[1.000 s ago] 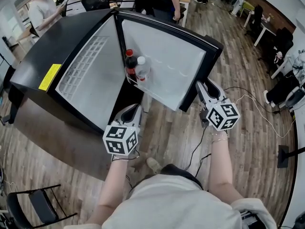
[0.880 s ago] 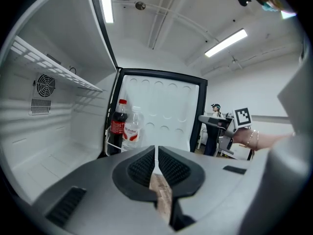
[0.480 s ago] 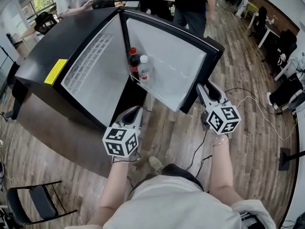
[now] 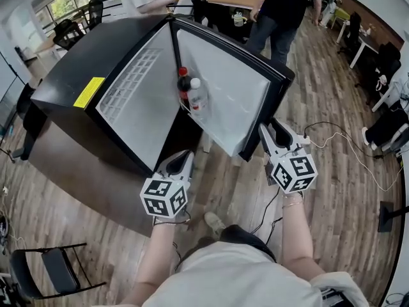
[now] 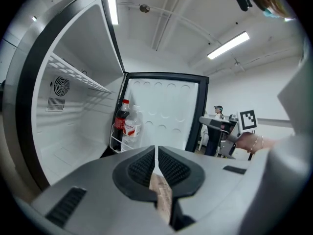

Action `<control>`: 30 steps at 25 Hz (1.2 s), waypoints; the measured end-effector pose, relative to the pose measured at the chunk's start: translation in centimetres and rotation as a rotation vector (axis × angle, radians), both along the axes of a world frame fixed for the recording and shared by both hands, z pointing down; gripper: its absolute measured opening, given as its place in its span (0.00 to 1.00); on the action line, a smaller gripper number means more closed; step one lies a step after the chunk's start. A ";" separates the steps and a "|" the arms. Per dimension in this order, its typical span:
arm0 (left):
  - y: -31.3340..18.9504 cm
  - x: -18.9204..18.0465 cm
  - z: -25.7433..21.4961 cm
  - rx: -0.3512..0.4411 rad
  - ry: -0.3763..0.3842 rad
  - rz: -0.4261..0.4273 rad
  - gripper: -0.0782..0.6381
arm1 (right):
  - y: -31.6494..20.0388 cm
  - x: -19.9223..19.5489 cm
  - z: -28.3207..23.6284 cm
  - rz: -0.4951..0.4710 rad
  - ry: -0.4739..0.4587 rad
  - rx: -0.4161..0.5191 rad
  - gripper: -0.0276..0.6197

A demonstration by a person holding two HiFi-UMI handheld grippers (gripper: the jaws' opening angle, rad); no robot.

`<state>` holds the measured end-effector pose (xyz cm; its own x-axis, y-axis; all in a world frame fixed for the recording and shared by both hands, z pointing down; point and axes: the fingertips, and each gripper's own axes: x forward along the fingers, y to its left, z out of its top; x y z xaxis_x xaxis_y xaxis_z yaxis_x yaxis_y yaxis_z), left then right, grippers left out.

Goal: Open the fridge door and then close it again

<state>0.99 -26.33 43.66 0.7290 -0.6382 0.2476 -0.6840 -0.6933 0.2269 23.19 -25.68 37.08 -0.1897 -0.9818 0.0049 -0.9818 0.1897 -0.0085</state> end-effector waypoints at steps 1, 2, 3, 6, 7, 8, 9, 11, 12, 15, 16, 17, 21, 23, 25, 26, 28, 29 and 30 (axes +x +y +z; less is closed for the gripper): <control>0.2 -0.5 0.0 0.002 0.002 0.000 0.14 | 0.2 -0.8 0.1 -0.009 0.003 -0.001 0.27; 0.4 -0.9 0.1 0.002 0.003 0.000 0.14 | 0.4 -1.6 0.2 -0.019 0.007 -0.002 0.27; 0.6 -1.3 0.2 0.003 0.002 0.002 0.14 | 0.6 -2.3 0.2 -0.030 0.011 -0.003 0.26; 1.4 -2.0 0.4 0.002 -0.001 0.008 0.14 | 1.2 -4.2 0.4 -0.063 0.023 -0.009 0.26; 1.8 -1.9 0.4 0.002 0.000 0.009 0.14 | 1.4 -4.6 0.4 -0.073 0.023 -0.011 0.26; 2.1 -1.7 0.3 0.001 0.002 0.007 0.14 | 1.6 -4.7 0.3 -0.081 0.020 -0.011 0.26; 2.4 -1.4 0.2 -0.001 0.005 0.004 0.14 | 1.8 -4.8 0.2 -0.090 0.016 -0.012 0.26; 2.8 -1.0 0.2 -0.007 0.012 -0.005 0.14 | 2.2 -5.1 0.2 -0.109 0.010 -0.013 0.26; 3.1 -0.9 0.1 -0.009 0.014 -0.007 0.14 | 2.3 -5.5 0.1 -0.120 0.009 -0.013 0.25; 3.8 -0.8 -0.2 -0.006 0.011 -0.013 0.14 | 2.7 -6.5 0.0 -0.161 0.017 -0.013 0.22; 4.1 -0.7 -0.3 -0.006 0.010 -0.017 0.14 | 3.0 -6.9 -0.1 -0.177 0.021 -0.011 0.23; 4.3 -0.7 -0.4 -0.005 0.009 -0.022 0.14 | 3.2 -7.3 -0.2 -0.194 0.023 -0.009 0.23; 5.0 -2.1 -0.5 0.007 0.003 -0.051 0.14 | 3.9 -9.9 -0.1 -0.260 0.020 0.002 0.23; 5.0 -3.3 -0.5 0.016 0.005 -0.068 0.14 | 4.2 -11.6 0.1 -0.290 0.015 0.005 0.23; 5.0 -4.1 -0.8 0.023 0.005 -0.086 0.14 | 4.2 -12.8 0.1 -0.313 0.009 0.006 0.23; 5.0 -4.4 -0.9 0.026 0.006 -0.092 0.14 | 4.3 -13.3 0.0 -0.321 0.004 0.006 0.23; 5.2 -4.8 -1.1 0.030 0.004 -0.103 0.14 | 4.3 -14.1 0.0 -0.339 -0.016 0.010 0.23; 5.3 -5.1 -1.2 0.031 0.001 -0.110 0.14 | 4.4 -14.5 0.0 -0.349 -0.032 0.014 0.22; 5.4 -5.4 -1.2 0.031 -0.002 -0.118 0.14 | 4.4 -14.9 0.0 -0.361 -0.049 0.019 0.19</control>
<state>-4.43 -20.97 42.46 0.6478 -0.7271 0.2275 -0.7618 -0.6146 0.2048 8.27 -21.29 37.10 -0.5235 -0.8515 -0.0304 -0.8501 0.5244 -0.0476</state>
